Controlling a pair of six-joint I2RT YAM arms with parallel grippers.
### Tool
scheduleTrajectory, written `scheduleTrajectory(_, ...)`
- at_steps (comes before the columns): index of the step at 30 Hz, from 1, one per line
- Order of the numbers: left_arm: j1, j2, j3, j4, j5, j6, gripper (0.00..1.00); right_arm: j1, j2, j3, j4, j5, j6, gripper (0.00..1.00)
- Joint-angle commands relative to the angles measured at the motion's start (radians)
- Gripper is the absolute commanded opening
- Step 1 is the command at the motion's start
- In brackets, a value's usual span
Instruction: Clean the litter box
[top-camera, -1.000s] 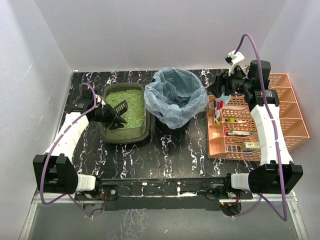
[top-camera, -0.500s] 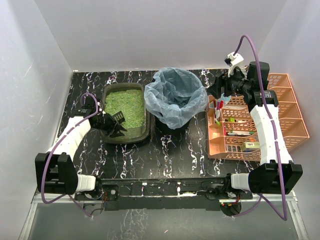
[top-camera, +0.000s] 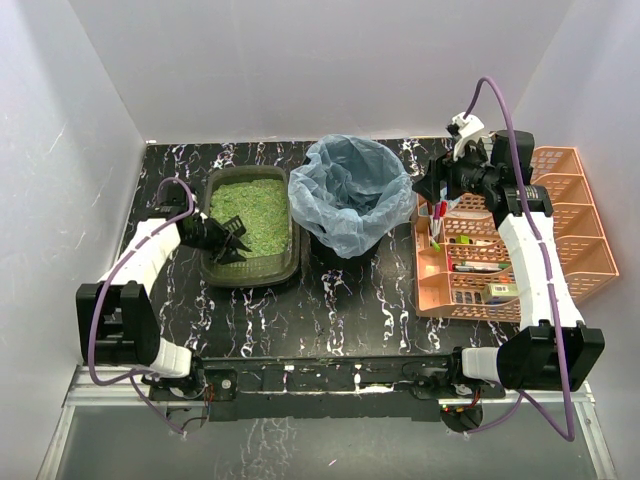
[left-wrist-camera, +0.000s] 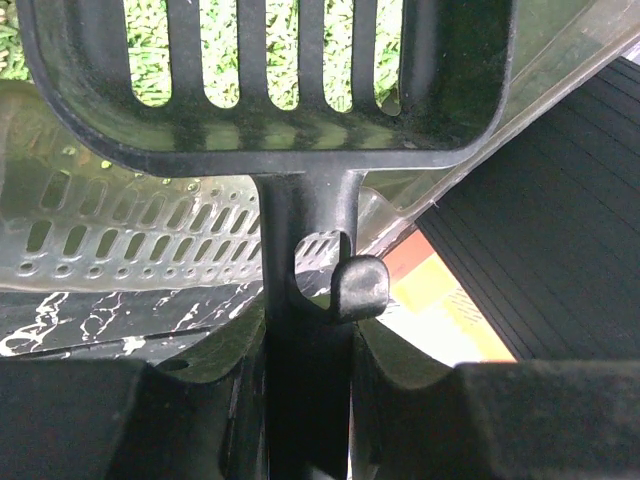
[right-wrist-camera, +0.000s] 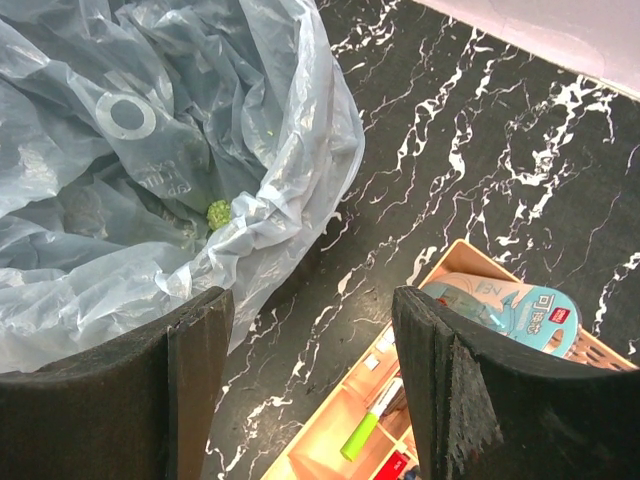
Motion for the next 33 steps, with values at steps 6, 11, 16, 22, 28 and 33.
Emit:
scheduleTrajectory(6,0.023,0.061,0.065,-0.012,0.099,0.000,0.00,0.002,-0.027,-0.029,0.091,-0.003,-0.003,0.70)
scheduleTrajectory(11,0.029,0.087,0.066,-0.016,0.085,0.016,0.00,0.002,-0.031,-0.040,0.102,0.001,-0.005,0.70)
scheduleTrajectory(16,0.039,0.121,0.082,-0.006,0.064,0.033,0.00,0.002,-0.033,-0.051,0.107,0.005,-0.008,0.70)
scheduleTrajectory(22,0.046,0.174,0.161,-0.008,0.011,0.118,0.00,0.002,-0.034,-0.068,0.114,0.000,-0.011,0.70)
scheduleTrajectory(28,0.057,0.229,0.224,-0.014,-0.016,0.190,0.00,0.002,-0.037,-0.079,0.120,-0.003,-0.013,0.70)
scheduleTrajectory(33,0.062,0.277,0.266,-0.020,-0.026,0.236,0.00,0.002,-0.038,-0.084,0.121,-0.004,-0.016,0.70)
